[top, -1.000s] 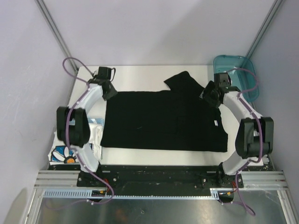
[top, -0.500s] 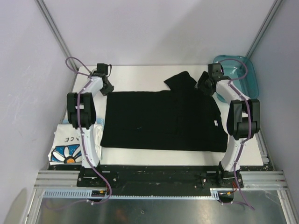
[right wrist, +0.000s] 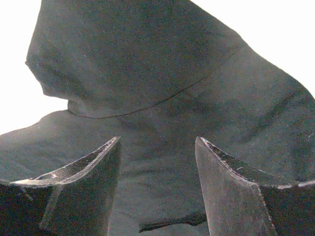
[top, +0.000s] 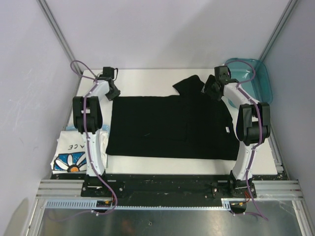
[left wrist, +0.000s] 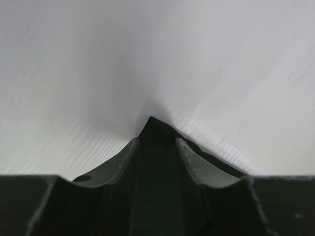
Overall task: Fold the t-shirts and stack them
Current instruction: Grap the side of the flattened tshirt furthest away from the robot with both arms
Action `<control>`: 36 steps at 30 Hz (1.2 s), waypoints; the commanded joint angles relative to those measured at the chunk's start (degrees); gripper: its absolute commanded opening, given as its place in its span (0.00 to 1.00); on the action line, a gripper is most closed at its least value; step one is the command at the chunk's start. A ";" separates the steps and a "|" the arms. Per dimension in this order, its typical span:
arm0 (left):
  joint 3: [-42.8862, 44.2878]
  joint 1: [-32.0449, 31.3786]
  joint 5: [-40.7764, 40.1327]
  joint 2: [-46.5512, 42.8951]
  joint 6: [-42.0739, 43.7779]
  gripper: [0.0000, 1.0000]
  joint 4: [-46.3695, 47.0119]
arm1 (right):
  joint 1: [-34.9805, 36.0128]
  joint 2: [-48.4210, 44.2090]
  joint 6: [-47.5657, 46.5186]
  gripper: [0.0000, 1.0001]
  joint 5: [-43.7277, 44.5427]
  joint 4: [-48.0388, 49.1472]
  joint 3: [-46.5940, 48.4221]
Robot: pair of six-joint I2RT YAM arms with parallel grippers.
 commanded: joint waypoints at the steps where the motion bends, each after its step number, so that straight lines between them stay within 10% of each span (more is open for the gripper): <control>1: 3.85 0.79 -0.86 1.10 -0.90 0.39 0.66 | 0.52 1.32 -1.33 0.65 0.01 0.22 2.69; 36: 6.15 2.71 4.60 5.01 -3.28 0.33 0.61 | 0.05 6.88 -4.42 0.65 -1.83 -2.47 9.68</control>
